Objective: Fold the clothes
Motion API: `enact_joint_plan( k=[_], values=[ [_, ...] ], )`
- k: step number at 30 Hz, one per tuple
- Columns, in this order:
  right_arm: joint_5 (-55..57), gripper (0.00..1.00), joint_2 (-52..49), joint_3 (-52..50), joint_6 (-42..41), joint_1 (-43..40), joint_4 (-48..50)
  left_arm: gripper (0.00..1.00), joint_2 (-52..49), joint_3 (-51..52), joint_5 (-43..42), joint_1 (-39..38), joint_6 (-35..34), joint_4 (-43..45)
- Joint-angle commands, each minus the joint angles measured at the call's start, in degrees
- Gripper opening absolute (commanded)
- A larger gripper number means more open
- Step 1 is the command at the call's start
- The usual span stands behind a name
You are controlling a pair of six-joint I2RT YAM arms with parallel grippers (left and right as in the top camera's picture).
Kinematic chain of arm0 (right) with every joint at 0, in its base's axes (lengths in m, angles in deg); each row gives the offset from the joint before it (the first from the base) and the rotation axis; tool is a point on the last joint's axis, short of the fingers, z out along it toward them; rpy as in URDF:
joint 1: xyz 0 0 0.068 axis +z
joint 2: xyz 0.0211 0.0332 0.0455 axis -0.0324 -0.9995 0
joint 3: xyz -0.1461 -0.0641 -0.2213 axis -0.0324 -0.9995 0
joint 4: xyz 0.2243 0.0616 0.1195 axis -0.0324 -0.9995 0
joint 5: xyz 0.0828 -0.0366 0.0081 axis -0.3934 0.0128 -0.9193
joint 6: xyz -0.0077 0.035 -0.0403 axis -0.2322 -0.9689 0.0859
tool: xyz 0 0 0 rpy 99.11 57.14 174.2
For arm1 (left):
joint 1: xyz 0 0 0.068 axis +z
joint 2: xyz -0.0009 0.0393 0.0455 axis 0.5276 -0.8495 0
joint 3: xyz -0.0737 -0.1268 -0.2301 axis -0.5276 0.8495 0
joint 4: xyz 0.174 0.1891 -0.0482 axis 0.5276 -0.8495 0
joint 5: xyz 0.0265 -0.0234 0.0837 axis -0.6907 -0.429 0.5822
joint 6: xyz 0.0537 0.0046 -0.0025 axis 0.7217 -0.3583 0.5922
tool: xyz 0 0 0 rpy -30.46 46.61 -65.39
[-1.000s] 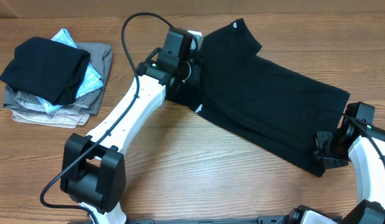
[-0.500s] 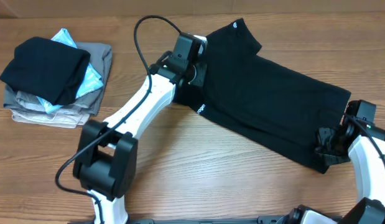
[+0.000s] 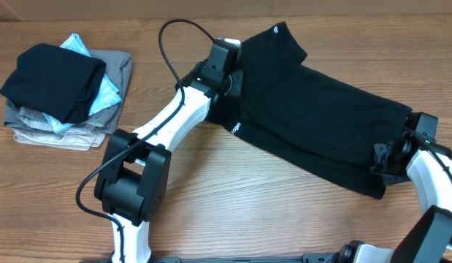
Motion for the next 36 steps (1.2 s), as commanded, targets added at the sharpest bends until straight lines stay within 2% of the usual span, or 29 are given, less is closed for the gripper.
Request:
enact_joint_plan(
  k=[1,2,3,4,5,7,9,12,14,16,19,21,22,24,27,31,36],
  values=[
    [0.98,0.39,-0.04,0.31,8.44,0.09,2.91,0.12,-0.42,-1.73,-0.37,1.20,-3.52,1.88],
    [0.96,0.52,-0.04,0.37,10.82,0.07,4.15,0.14,-0.42,-1.73,-2.03,1.42,-3.48,2.67],
    [0.74,0.76,0.02,0.48,13.22,0.09,5.38,0.19,-0.42,-1.73,-4.15,1.70,-3.41,3.67],
    [0.52,0.88,0.07,0.70,14.45,0.07,5.86,0.24,-0.39,-1.84,-5.44,1.86,-3.39,4.09],
    [0.33,0.96,0.09,1.16,15.41,0.07,6.23,0.33,-0.39,-2.27,-6.69,2.10,-3.41,4.13],
    [0.28,1.00,0.15,2.54,17.35,0.07,5.92,0.56,-0.39,-3.74,-8.81,2.62,-3.41,3.41],
    [-1.16,1.00,0.22,4.50,19.61,0.07,4.83,0.72,-0.35,-5.92,-10.84,3.21,-3.39,1.81],
    [-6.67,1.00,0.24,9.22,23.89,0.07,0.48,0.72,-0.11,-11.39,-11.63,4.02,-3.02,-4.87],
    [-10.95,0.99,0.24,13.55,26.58,0.07,-4.46,0.65,0.02,-16.06,-10.64,4.68,-2.80,-12.35],
    [-14.95,0.94,0.24,18.14,31.12,0.26,-10.03,0.58,0.02,-20.20,-8.68,5.29,-2.82,-20.79],
    [-16.79,0.83,0.24,23.39,32.85,0.72,-18.58,0.59,0.02,-23.10,-6.32,6.47,-2.75,-32.00],
    [-16.57,0.61,0.24,24.44,32.81,0.76,-22.88,0.58,0.00,-23.12,-6.05,7.41,-2.01,-38.42],
    [-16.57,0.46,0.22,24.28,32.74,0.76,-24.59,0.58,-0.13,-22.67,-6.05,7.85,-1.88,-40.98],
    [-16.55,0.34,0.04,23.06,30.99,0.70,-27.56,0.57,-0.20,-20.85,-6.03,8.59,-1.68,-44.52],
    [-16.61,0.24,0.04,19.80,29.53,0.70,-28.79,0.56,-0.44,-18.21,-5.77,9.01,-0.15,-44.61],
    [-16.46,0.10,-0.07,13.05,27.30,0.70,-25.35,0.56,-0.44,-14.84,-5.40,9.01,0.68,-39.78],
    [-15.04,0.06,-0.70,6.10,24.79,0.63,-19.78,0.52,-0.55,-9.68,-5.40,8.98,0.63,-29.73]
  ],
)
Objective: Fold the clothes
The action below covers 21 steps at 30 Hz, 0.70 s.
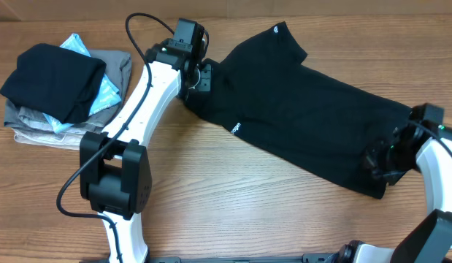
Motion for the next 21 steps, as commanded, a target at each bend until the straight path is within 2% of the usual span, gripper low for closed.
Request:
enact_joint_plan(
  k=[1,5,10,15,19,21],
  values=[
    [1.79,0.06,-0.37,-3.04,-2.21,-0.09,2.14,0.51,-0.59,4.09,0.61,-0.22,1.46,4.59],
    [7.50,0.06,-0.85,-4.52,-4.94,-0.24,2.84,0.48,-1.03,7.45,0.61,0.07,1.46,10.27],
    [8.55,0.06,-0.85,-4.68,-4.94,-0.24,3.06,0.45,-3.58,8.74,0.17,0.09,1.57,13.92],
    [8.55,0.06,-0.85,-4.68,-4.46,-0.24,3.39,0.32,-8.48,8.74,1.14,0.11,1.88,15.10],
    [9.29,0.06,-0.85,-4.68,-3.41,-0.24,3.37,0.14,-10.80,8.74,5.86,0.22,1.84,13.62],
    [10.43,0.07,-0.85,-4.68,-3.43,-0.26,3.15,0.12,-10.82,8.74,9.42,0.61,0.44,11.45]
  ],
)
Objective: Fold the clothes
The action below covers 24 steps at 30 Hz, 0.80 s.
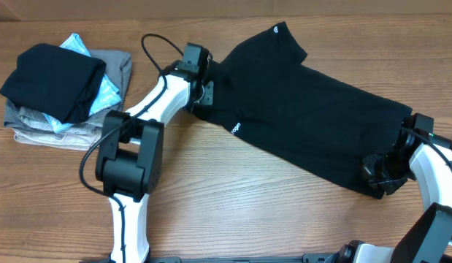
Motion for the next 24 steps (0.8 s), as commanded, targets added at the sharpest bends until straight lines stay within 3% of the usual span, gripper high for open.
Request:
enact_joint_plan(
  k=[1,10,14,21,24],
  values=[
    [2.03,0.07,-0.09,-0.28,0.37,-0.28,-0.07,0.12,-1.40,0.92,7.82,0.90,-1.86,-3.63],
    [2.29,0.11,-0.09,-0.28,0.42,-2.47,-0.63,0.09,-1.16,0.92,9.22,5.66,-13.20,-19.45],
    [2.67,0.13,-0.07,-0.11,0.39,-3.02,-0.39,0.10,-0.98,0.90,8.31,6.82,-13.35,-21.53],
    [2.45,0.16,-0.07,8.11,0.85,-2.91,-5.27,0.20,4.76,-4.07,-0.26,6.73,-12.59,-21.77],
    [-0.42,0.20,-0.07,16.06,5.07,-1.95,-10.16,0.31,10.12,-8.90,-4.52,6.69,-12.61,-23.15]
  ],
)
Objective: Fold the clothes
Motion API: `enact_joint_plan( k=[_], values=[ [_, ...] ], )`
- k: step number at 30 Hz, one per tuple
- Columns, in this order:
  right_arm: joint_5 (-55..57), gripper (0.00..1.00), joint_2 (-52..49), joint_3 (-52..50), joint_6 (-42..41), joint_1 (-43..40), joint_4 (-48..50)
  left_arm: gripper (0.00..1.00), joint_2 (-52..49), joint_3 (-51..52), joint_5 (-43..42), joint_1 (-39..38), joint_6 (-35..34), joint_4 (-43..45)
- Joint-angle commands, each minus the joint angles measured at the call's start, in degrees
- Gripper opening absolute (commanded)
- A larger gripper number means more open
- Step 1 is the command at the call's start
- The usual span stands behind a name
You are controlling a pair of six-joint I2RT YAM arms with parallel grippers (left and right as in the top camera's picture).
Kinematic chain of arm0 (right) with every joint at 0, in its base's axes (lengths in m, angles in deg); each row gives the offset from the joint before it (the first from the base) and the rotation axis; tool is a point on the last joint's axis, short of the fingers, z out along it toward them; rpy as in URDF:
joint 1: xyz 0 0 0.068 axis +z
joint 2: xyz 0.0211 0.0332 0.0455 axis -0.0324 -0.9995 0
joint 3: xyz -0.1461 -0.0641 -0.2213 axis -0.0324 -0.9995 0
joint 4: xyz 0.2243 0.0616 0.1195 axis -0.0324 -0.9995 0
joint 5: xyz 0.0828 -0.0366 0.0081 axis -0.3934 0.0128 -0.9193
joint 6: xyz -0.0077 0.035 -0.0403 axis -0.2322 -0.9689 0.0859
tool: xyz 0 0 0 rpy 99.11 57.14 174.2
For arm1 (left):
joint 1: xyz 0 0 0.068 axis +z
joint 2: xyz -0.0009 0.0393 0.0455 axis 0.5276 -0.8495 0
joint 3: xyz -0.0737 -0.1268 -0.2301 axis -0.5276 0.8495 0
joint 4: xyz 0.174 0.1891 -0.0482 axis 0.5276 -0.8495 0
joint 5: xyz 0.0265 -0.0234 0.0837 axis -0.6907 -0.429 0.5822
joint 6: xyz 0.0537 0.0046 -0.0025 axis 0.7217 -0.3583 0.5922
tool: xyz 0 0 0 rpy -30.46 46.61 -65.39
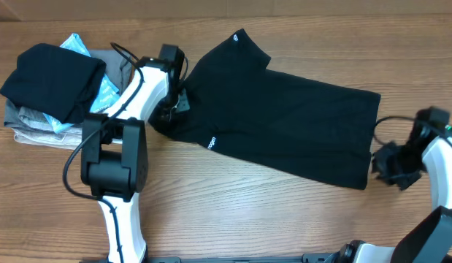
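Observation:
A black T-shirt [284, 131] lies spread flat across the middle of the table, running from upper left to lower right, with a small white label [210, 143] on its near edge. My left gripper [173, 106] sits at the shirt's left end, with the cloth bunched at its fingers, and looks shut on the fabric. My right gripper [384, 166] is just off the shirt's lower right corner, right beside the hem. The overhead view does not show how its jaws stand.
A stack of folded clothes [58, 88], with a black garment on top of grey and light blue ones, sits at the far left, close to the left arm. Bare wooden table [247, 212] lies in front of the shirt.
The whole shirt has shifted left and slightly up the table. My left gripper moved left with its end. My right gripper now sits just outside the shirt's lower right corner instead of on it.
My left gripper was first on the shirt's left part and my right gripper at its lower right corner. The left gripper then stood at the shirt's far left edge, then slightly lower there. Now the shirt lies further left, nearer the folded stack.

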Motion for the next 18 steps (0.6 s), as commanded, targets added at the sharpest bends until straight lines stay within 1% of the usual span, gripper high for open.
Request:
enact_joint_plan(
  k=[1,3,5,9,10,11,12,13,14,15,16,17,18],
  values=[
    [-4.07,0.23,0.15,10.32,6.03,1.20,-3.41,0.34,9.64,-7.28,-6.93,0.13,-0.61,-1.27],
    [-9.16,0.26,0.15,14.88,11.56,3.02,-5.97,0.42,13.31,-9.88,-7.48,0.15,-0.61,-2.71],
    [-13.31,0.27,0.15,18.56,17.03,6.03,-8.11,0.52,16.92,-11.87,-7.23,0.15,-0.57,-4.35],
    [-14.19,0.26,0.15,20.87,22.38,15.93,-8.44,0.64,23.76,-12.81,-6.62,1.42,-0.68,-4.98],
    [-14.03,0.25,0.09,20.79,23.71,19.04,-7.87,0.70,25.18,-12.81,-6.10,1.97,-0.87,-4.96],
    [-14.03,0.25,-0.11,20.68,24.24,22.45,-6.86,0.79,26.43,-12.81,-5.49,2.62,-0.85,-4.90],
    [-13.94,0.25,-0.31,20.68,24.46,25.75,-5.66,0.90,27.41,-12.81,-4.42,3.30,-0.83,-4.83],
    [-13.66,0.28,-0.55,20.68,24.85,29.22,-4.13,1.00,28.20,-12.81,-3.13,4.02,-0.83,-4.79],
    [-12.57,0.39,-0.79,20.68,24.83,32.50,-2.54,1.00,28.74,-12.81,-1.81,4.66,-0.83,-4.81],
    [-10.88,0.62,-1.07,20.68,24.85,35.65,-0.83,1.00,29.00,-12.81,-1.05,5.18,-0.76,-4.83],
    [-9.31,0.80,-1.29,20.68,24.83,38.49,0.96,1.00,29.11,-12.81,-0.35,5.68,-0.59,-4.96],
    [-8.61,0.86,-1.42,20.68,24.81,41.09,2.69,1.00,29.14,-12.79,0.07,6.12,-0.61,-5.35],
    [-8.61,0.86,-1.46,20.68,24.83,43.43,3.96,1.00,29.09,-12.79,0.11,6.43,-0.61,-5.84]
  ],
)
